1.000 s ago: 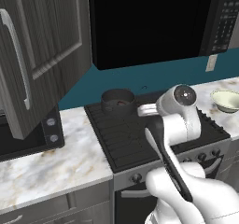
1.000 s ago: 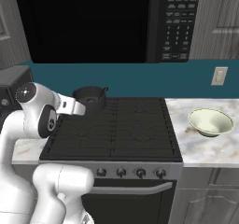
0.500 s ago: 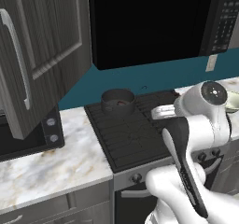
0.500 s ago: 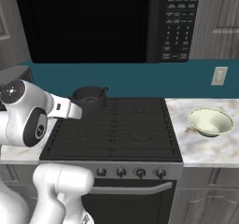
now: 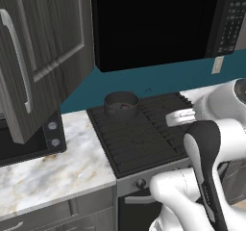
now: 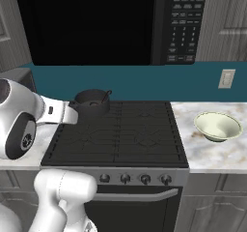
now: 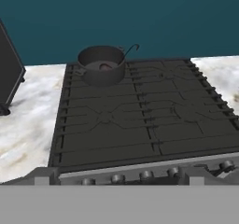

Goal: Open the cabinet and move the ladle to the pot. Then close the cabinet.

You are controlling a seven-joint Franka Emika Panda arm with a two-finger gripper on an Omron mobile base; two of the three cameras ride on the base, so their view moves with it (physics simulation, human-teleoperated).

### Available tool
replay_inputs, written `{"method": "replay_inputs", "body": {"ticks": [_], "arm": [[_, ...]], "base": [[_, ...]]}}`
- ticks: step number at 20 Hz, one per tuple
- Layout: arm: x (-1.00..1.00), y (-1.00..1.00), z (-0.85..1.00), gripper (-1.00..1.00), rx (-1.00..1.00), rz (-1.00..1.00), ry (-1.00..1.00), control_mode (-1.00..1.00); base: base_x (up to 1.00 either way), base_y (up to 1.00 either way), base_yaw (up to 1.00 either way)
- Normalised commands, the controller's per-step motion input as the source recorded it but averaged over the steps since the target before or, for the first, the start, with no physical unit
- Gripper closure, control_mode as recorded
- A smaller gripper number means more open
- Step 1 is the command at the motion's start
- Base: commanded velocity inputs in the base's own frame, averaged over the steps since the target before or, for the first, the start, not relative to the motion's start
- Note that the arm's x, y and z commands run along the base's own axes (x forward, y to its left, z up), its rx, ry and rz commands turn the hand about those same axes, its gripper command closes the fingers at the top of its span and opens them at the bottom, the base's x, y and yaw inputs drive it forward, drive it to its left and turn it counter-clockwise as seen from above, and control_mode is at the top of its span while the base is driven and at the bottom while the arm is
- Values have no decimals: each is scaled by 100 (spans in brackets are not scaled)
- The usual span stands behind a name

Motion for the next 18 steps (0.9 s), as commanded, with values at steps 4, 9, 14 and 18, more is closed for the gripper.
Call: {"method": "replay_inputs", "body": {"ticks": [4,9,14,18], "arm": [[-32,0,4,-100,0,0,0,-100],[-33,-2,9,-100,0,-1,-1,-100],[-22,0,9,-100,0,-1,-7,-100],[-3,-1,19,-100,0,0,-4,-100]], "base": [[0,0,0],[0,0,0],[0,0,0],[0,0,0]]}}
